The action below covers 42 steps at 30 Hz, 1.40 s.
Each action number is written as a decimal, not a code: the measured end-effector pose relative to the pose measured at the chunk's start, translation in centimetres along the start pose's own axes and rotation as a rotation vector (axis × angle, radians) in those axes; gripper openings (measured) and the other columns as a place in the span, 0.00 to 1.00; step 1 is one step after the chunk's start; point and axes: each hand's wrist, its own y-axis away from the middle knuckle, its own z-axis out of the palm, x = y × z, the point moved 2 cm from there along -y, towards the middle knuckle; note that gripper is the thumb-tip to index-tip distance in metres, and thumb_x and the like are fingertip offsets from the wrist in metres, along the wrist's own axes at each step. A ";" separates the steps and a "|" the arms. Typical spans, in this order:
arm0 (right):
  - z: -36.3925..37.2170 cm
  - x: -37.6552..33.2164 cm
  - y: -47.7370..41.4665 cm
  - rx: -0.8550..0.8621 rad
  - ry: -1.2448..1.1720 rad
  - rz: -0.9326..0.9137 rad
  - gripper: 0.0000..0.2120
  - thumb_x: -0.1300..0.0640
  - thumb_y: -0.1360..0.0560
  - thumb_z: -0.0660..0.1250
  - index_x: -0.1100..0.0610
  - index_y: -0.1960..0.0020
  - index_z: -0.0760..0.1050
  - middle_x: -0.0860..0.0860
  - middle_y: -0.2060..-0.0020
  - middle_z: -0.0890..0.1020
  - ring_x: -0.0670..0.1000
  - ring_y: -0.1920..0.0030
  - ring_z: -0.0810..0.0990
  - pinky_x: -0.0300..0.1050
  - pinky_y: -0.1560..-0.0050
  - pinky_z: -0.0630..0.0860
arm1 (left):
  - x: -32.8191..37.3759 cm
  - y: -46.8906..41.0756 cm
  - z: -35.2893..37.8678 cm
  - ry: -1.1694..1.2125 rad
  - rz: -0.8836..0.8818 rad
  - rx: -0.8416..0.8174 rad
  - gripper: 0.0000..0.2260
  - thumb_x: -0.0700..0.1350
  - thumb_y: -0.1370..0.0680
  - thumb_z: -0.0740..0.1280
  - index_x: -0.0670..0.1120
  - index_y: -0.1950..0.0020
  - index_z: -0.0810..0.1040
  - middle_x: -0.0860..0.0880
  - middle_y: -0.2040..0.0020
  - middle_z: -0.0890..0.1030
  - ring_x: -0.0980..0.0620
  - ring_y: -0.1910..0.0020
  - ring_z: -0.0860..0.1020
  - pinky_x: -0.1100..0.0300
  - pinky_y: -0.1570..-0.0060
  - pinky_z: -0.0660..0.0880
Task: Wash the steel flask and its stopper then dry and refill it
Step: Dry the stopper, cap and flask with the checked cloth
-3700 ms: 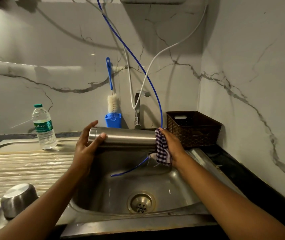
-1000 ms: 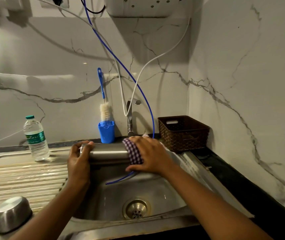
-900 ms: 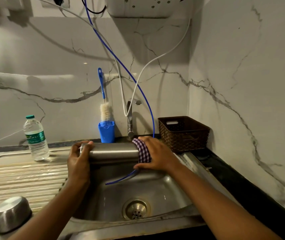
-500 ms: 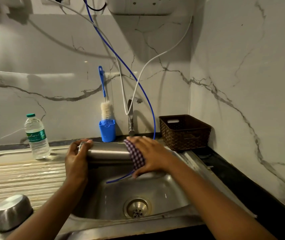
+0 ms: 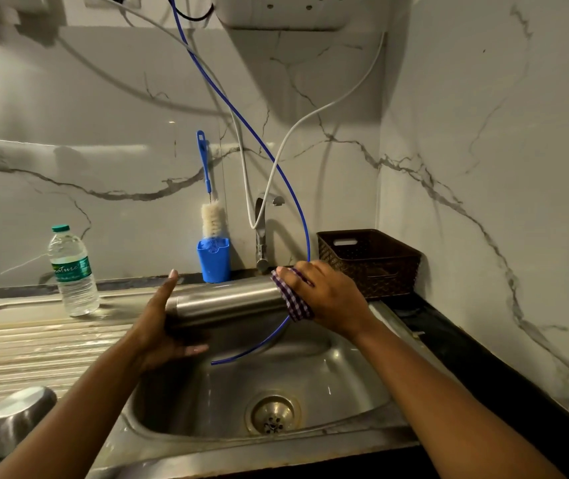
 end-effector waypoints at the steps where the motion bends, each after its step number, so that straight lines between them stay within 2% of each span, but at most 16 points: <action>1: -0.1 0.0 0.0 0.034 0.044 -0.050 0.34 0.52 0.32 0.72 0.55 0.32 0.61 0.58 0.45 0.77 0.57 0.50 0.78 0.47 0.63 0.80 | -0.1 -0.2 -0.3 -0.005 -0.034 0.018 0.27 0.63 0.27 0.65 0.50 0.35 0.64 0.40 0.45 0.69 0.38 0.48 0.73 0.40 0.52 0.78; 3: 0.1 -0.2 0.1 0.016 0.057 -0.077 0.34 0.53 0.33 0.73 0.55 0.31 0.61 0.58 0.44 0.77 0.57 0.48 0.78 0.48 0.61 0.79 | -0.3 -0.6 -0.5 -0.023 -0.049 0.042 0.24 0.60 0.27 0.67 0.46 0.38 0.68 0.41 0.51 0.72 0.42 0.55 0.75 0.46 0.63 0.80; 6: 0.7 -0.7 -0.2 -0.188 -0.062 0.051 0.42 0.47 0.37 0.75 0.53 0.29 0.59 0.56 0.42 0.75 0.56 0.45 0.76 0.52 0.53 0.79 | -0.6 -0.9 -0.2 -0.045 0.073 0.094 0.17 0.54 0.24 0.66 0.45 0.41 0.70 0.41 0.53 0.74 0.44 0.56 0.75 0.46 0.61 0.78; 9: 0.9 -1.6 -0.5 -0.480 -0.222 0.234 0.47 0.40 0.35 0.73 0.51 0.25 0.52 0.54 0.32 0.66 0.55 0.35 0.67 0.54 0.33 0.66 | -1.1 -0.7 0.7 -0.157 0.338 0.090 0.09 0.50 0.21 0.63 0.45 0.47 0.72 0.40 0.50 0.74 0.45 0.56 0.75 0.56 0.70 0.76; 10: 0.8 -2.3 -0.7 -0.500 -0.239 0.244 0.47 0.39 0.34 0.72 0.51 0.25 0.51 0.53 0.31 0.64 0.55 0.33 0.65 0.53 0.31 0.62 | -1.5 -0.5 1.1 -0.169 0.405 0.075 0.08 0.49 0.21 0.63 0.45 0.49 0.73 0.41 0.51 0.75 0.46 0.57 0.75 0.60 0.73 0.75; 12: 0.5 -4.5 -1.5 -0.431 -0.252 0.202 0.46 0.39 0.34 0.72 0.52 0.25 0.53 0.53 0.31 0.65 0.55 0.33 0.64 0.54 0.31 0.60 | -2.6 -0.2 1.6 -0.190 0.468 0.029 0.06 0.48 0.21 0.63 0.46 0.52 0.73 0.41 0.53 0.76 0.45 0.58 0.77 0.61 0.72 0.77; 14: 0.6 -7.0 -2.5 -0.358 -0.265 0.147 0.45 0.40 0.35 0.73 0.52 0.26 0.55 0.55 0.32 0.67 0.56 0.34 0.67 0.56 0.33 0.62 | -3.2 0.1 2.0 -0.207 0.486 -0.037 0.06 0.49 0.22 0.64 0.48 0.50 0.74 0.41 0.53 0.79 0.43 0.57 0.81 0.51 0.64 0.80; 16: 0.8 -7.6 -2.9 -0.322 -0.256 0.138 0.45 0.41 0.36 0.73 0.53 0.26 0.56 0.55 0.34 0.69 0.57 0.36 0.69 0.57 0.36 0.65 | -3.0 0.3 1.9 -0.201 0.534 -0.046 0.05 0.48 0.22 0.65 0.48 0.49 0.75 0.42 0.54 0.80 0.44 0.59 0.81 0.48 0.61 0.80; 22: 1.3 -0.4 -0.2 -0.481 -0.468 0.358 0.50 0.37 0.40 0.75 0.48 0.26 0.55 0.49 0.32 0.66 0.52 0.33 0.66 0.55 0.32 0.65 | -0.9 0.6 0.2 -0.196 0.730 0.054 0.02 0.45 0.22 0.65 0.51 0.55 0.76 0.49 0.56 0.76 0.50 0.56 0.74 0.56 0.59 0.72; 26: 0.6 -4.4 -1.7 -0.448 -0.357 0.186 0.48 0.41 0.36 0.74 0.50 0.25 0.53 0.52 0.30 0.65 0.54 0.32 0.64 0.53 0.31 0.62 | -1.8 0.8 1.3 -0.266 0.723 -0.003 0.04 0.43 0.22 0.64 0.46 0.49 0.75 0.51 0.56 0.78 0.52 0.59 0.77 0.62 0.65 0.73; 30: 0.4 -6.9 -3.7 -0.348 -0.304 0.092 0.48 0.42 0.36 0.74 0.51 0.25 0.52 0.54 0.32 0.67 0.56 0.35 0.68 0.55 0.35 0.65 | -1.7 0.9 1.0 -0.226 0.749 -0.028 0.03 0.44 0.25 0.68 0.48 0.53 0.75 0.51 0.59 0.79 0.54 0.62 0.77 0.68 0.69 0.74; 32: 0.1 -4.7 -3.0 -0.424 -0.347 0.118 0.51 0.40 0.38 0.75 0.48 0.24 0.50 0.51 0.30 0.65 0.54 0.33 0.66 0.54 0.34 0.64 | -1.0 0.9 0.4 -0.209 0.773 -0.016 0.05 0.49 0.29 0.67 0.51 0.55 0.77 0.51 0.57 0.78 0.53 0.59 0.75 0.64 0.66 0.74; 34: 0.0 -1.7 -1.4 -0.515 -0.512 0.249 0.53 0.41 0.41 0.78 0.44 0.25 0.50 0.49 0.29 0.64 0.52 0.31 0.65 0.53 0.31 0.64 | -0.4 1.0 0.0 -0.179 0.779 -0.024 0.05 0.53 0.33 0.68 0.56 0.59 0.78 0.52 0.56 0.77 0.53 0.57 0.75 0.60 0.62 0.73; 37: 0.3 0.5 -0.1 -0.492 -0.673 0.372 0.51 0.45 0.43 0.80 0.43 0.27 0.56 0.48 0.32 0.68 0.51 0.35 0.70 0.55 0.35 0.70 | -0.1 0.9 -0.2 -0.145 0.778 -0.032 0.11 0.58 0.38 0.67 0.57 0.59 0.78 0.51 0.54 0.76 0.52 0.55 0.74 0.58 0.61 0.72; 40: 0.8 0.1 -0.4 -0.420 -0.551 0.290 0.46 0.47 0.41 0.78 0.44 0.29 0.58 0.49 0.37 0.72 0.51 0.39 0.73 0.54 0.40 0.74 | 0.1 0.6 -0.5 -0.138 0.718 -0.074 0.10 0.59 0.38 0.68 0.60 0.59 0.78 0.49 0.50 0.75 0.48 0.52 0.74 0.51 0.57 0.74; 42: 0.7 -0.3 -0.5 -0.327 -0.401 0.221 0.45 0.46 0.39 0.77 0.45 0.30 0.56 0.51 0.40 0.73 0.53 0.41 0.74 0.55 0.46 0.78 | 0.1 0.0 -0.7 -0.172 0.635 -0.116 0.11 0.57 0.34 0.68 0.60 0.52 0.77 0.43 0.42 0.73 0.44 0.48 0.73 0.47 0.52 0.74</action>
